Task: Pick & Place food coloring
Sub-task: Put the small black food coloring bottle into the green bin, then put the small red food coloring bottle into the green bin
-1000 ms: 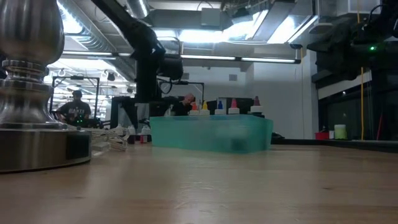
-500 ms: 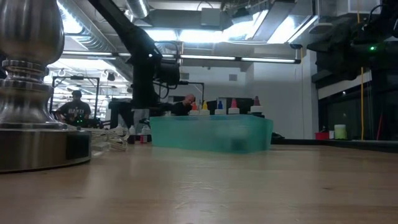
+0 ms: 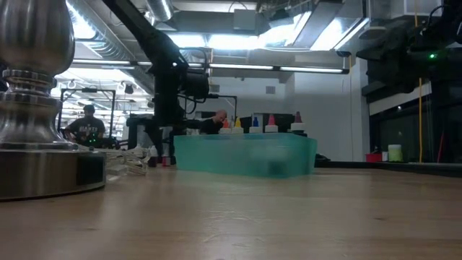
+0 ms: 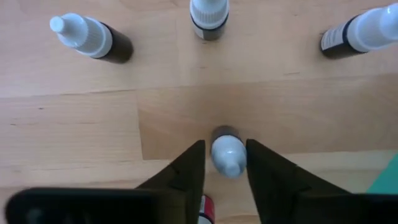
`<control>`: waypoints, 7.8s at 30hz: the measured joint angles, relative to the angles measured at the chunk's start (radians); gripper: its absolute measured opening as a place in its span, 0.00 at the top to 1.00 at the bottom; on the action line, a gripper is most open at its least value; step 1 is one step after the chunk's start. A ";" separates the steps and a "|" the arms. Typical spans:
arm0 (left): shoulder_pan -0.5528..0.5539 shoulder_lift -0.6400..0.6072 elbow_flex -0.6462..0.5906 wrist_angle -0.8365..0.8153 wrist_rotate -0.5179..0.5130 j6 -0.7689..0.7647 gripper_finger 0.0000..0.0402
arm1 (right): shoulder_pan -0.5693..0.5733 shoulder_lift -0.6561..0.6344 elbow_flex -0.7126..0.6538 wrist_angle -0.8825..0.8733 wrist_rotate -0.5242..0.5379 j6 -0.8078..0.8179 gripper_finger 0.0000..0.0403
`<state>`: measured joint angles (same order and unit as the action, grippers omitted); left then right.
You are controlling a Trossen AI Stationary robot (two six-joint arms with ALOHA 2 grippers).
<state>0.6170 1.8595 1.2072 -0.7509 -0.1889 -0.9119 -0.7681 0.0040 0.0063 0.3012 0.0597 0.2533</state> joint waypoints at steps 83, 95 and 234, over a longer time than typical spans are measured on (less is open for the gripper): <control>-0.427 0.097 0.576 -0.266 0.113 0.992 0.86 | 0.000 0.000 0.000 0.000 0.000 0.000 0.01; -0.426 0.232 0.576 -0.215 0.170 1.023 0.86 | 0.000 0.000 0.000 0.000 0.000 0.000 0.01; 0.110 0.003 0.102 -0.201 -0.202 -0.439 0.22 | 0.000 0.000 0.000 -0.054 0.000 0.000 0.01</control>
<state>0.7270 1.8622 1.3089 -0.9518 -0.3907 -1.3510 -0.7681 0.0044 0.0063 0.2474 0.0597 0.2535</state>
